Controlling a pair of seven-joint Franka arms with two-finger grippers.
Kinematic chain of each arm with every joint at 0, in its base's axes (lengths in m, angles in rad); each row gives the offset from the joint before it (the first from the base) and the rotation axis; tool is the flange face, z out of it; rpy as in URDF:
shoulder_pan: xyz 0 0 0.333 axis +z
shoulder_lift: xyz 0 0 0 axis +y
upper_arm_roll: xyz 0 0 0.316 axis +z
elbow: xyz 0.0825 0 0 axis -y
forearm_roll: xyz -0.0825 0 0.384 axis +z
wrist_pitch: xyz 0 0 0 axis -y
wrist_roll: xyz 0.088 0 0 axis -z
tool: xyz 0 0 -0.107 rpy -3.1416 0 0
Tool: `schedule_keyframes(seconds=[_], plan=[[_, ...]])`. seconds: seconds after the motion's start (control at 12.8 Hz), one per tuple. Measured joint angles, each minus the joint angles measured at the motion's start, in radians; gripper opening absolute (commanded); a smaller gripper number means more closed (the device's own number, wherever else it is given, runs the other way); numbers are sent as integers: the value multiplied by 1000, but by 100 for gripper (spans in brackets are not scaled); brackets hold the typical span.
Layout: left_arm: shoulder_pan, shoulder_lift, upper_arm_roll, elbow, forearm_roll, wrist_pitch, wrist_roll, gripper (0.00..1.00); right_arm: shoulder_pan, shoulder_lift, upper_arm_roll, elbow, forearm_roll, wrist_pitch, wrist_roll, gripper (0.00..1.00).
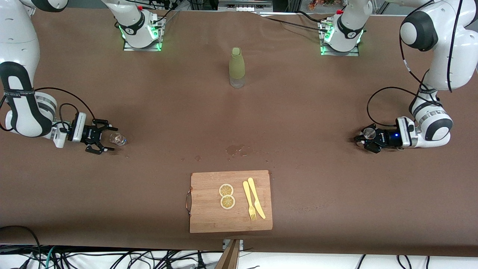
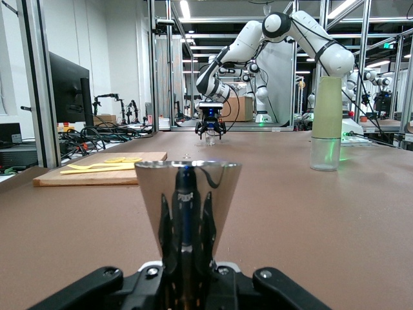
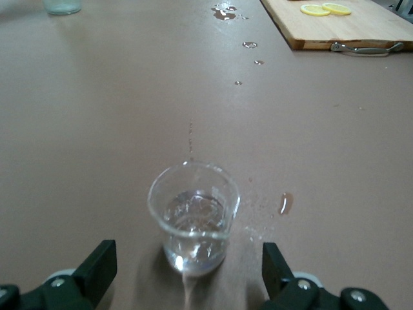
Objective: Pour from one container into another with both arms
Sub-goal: 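Set the glass down and open the right gripper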
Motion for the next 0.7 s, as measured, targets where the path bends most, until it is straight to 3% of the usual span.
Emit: schedule_keyframes(seconds=[0.39, 0.47, 0.55, 0.63, 0.7], plan=[[0, 20, 3, -5, 0, -1, 0, 1, -6, -51, -100, 16, -124, -52, 42, 100], [1, 22, 5, -6, 0, -6, 0, 10, -7, -80, -108, 17, -166, -55, 90, 100], [1, 22, 7, -6, 0, -8, 0, 50, -7, -113, -111, 17, -208, -59, 154, 100], [1, 22, 11, -6, 0, -8, 0, 99, -4, -151, -110, 18, -255, -61, 236, 100], [1, 23, 15, -7, 0, -9, 0, 100, 3, -193, -110, 18, -310, -63, 331, 100]])
